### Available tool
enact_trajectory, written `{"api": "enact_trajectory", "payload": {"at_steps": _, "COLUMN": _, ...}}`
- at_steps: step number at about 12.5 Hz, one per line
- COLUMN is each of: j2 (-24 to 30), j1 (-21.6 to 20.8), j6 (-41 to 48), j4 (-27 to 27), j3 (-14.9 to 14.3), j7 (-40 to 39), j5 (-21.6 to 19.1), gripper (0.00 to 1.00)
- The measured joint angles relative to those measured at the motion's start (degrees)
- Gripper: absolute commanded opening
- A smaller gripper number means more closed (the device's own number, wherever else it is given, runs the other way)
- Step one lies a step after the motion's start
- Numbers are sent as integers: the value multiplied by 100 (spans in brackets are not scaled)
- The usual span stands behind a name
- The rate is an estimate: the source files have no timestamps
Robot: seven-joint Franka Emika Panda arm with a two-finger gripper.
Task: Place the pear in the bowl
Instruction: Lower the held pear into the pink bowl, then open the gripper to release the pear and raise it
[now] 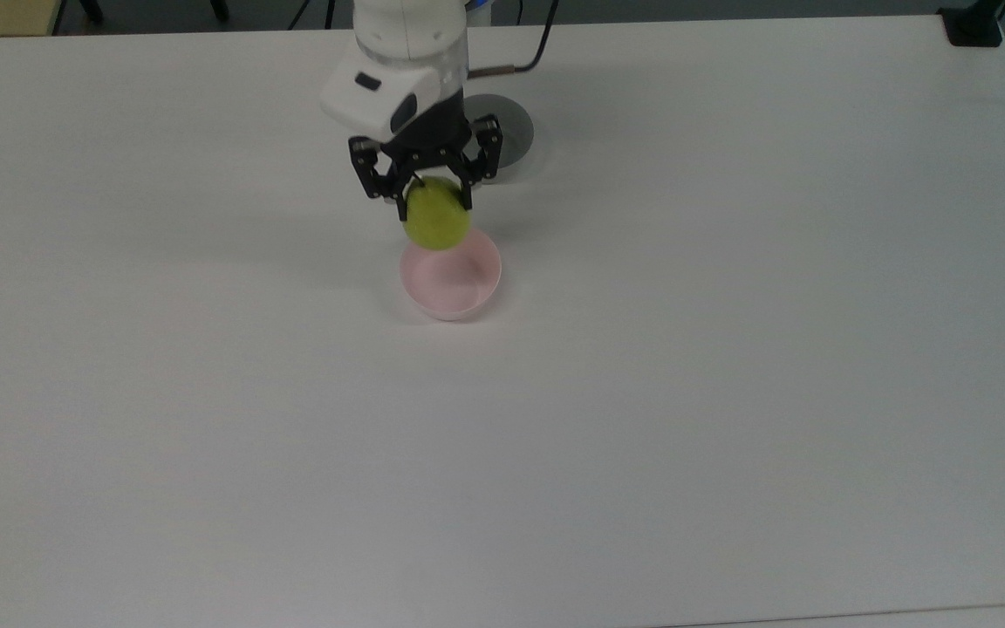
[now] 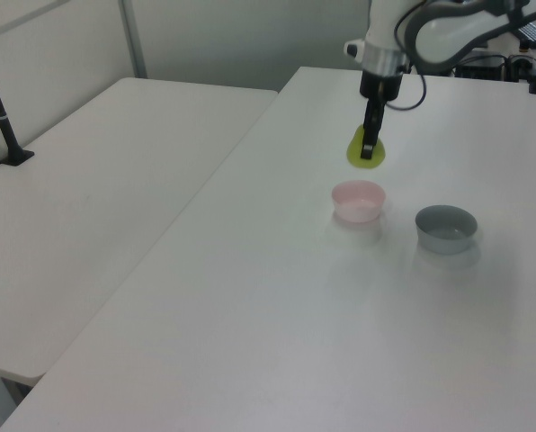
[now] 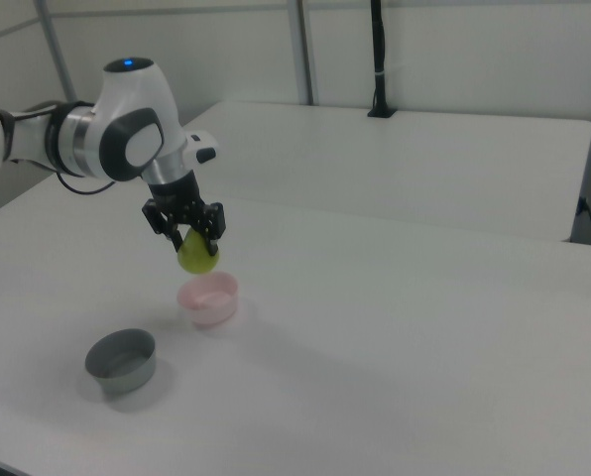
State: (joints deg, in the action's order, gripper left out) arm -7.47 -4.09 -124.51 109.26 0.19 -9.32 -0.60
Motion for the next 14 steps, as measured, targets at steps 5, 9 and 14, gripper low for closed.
{"api": "enact_trajectory", "payload": {"at_steps": 5, "j2": -545, "j1": -106, "j6": -520, "j4": 3, "j3": -2, "j7": 205, "j5": 0, "gripper": 9}}
{"api": "enact_trajectory", "payload": {"at_steps": 9, "j2": -761, "j1": -196, "j6": -527, "j4": 5, "j3": -2, "j7": 233, "j5": 62, "gripper": 13}}
{"api": "enact_trajectory", "payload": {"at_steps": 14, "j2": -993, "j1": -202, "j6": -570, "j4": -7, "j3": -6, "j7": 305, "j5": 228, "gripper": 100}}
